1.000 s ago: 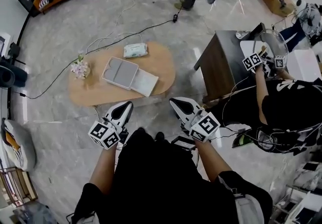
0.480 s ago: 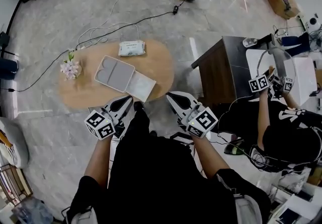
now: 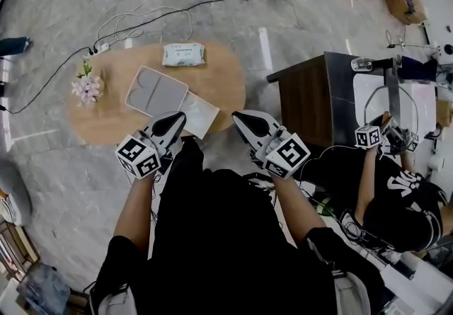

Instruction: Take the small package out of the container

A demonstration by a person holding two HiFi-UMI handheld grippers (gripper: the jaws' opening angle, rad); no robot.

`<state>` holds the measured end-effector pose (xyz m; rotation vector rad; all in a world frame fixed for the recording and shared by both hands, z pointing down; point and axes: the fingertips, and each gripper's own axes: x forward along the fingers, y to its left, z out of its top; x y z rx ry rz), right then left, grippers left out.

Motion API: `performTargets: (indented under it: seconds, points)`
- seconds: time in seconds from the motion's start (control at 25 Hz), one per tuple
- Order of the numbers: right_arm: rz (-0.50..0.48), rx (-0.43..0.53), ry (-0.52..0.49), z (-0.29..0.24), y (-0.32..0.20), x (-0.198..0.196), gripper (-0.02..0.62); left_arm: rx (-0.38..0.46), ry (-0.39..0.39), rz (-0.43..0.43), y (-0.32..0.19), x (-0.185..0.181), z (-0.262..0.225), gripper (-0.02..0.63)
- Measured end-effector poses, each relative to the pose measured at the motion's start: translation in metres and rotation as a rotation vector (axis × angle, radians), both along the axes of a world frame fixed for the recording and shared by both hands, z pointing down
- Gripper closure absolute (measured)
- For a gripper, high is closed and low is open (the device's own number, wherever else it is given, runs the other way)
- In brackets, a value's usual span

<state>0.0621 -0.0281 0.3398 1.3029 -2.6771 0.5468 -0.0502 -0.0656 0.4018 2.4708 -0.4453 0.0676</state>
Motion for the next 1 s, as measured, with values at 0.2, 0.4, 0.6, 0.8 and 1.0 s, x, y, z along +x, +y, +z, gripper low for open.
performTargets:
  seconds: [0.2, 0.4, 0.6, 0.8, 1.0]
  points:
    - [-0.077, -0.117, 0.012, 0.030, -0.028, -0.005, 0.584, -0.090, 0.004, -0.030, -0.020, -0.001, 0.043, 0.588]
    - [-0.205, -0.171, 0.009, 0.065, -0.043, -0.007, 0.581, -0.149, -0.072, -0.051, -0.024, 0.004, 0.100, 0.515]
    - [-0.253, -0.226, -0.048, 0.111, -0.061, 0.008, 0.580, -0.176, -0.221, -0.023, -0.016, 0.015, 0.163, 0.483]
    - [-0.338, -0.263, -0.081, 0.161, -0.067, 0.020, 0.580, -0.166, -0.406, 0.014, -0.007, 0.026, 0.230, 0.453]
    - [-0.391, -0.263, -0.080, 0.204, -0.085, 0.023, 0.580, -0.131, -0.545, 0.060, -0.009, 0.034, 0.282, 0.440]
